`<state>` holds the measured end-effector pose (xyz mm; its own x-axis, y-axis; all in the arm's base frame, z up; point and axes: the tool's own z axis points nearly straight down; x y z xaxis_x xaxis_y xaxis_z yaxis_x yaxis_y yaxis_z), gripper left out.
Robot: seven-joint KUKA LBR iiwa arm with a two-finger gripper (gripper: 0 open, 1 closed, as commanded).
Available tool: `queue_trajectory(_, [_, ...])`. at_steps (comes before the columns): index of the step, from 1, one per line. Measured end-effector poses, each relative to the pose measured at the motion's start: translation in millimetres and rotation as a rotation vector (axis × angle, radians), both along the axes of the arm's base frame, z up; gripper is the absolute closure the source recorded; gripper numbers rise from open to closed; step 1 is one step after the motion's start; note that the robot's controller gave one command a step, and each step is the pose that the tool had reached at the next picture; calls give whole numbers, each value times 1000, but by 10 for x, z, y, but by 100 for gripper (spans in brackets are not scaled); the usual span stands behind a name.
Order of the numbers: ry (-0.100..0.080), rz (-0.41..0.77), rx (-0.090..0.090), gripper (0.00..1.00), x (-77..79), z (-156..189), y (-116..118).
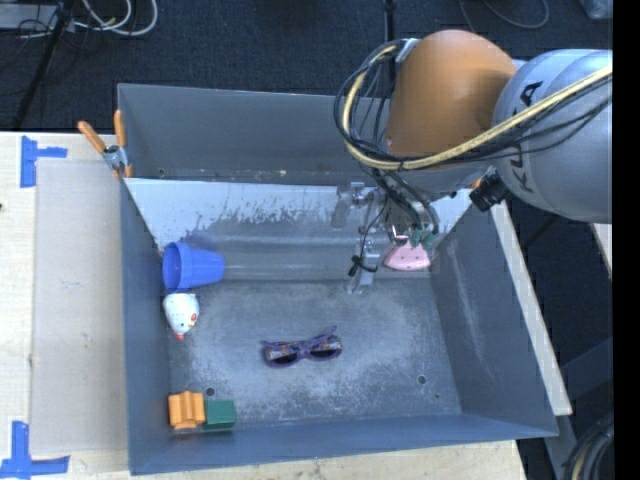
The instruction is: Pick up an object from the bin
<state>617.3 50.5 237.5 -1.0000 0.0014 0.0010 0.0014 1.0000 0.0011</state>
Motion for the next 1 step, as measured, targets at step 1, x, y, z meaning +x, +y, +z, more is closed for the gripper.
queue_trajectory(1, [0, 0, 0, 0, 0, 0, 0])
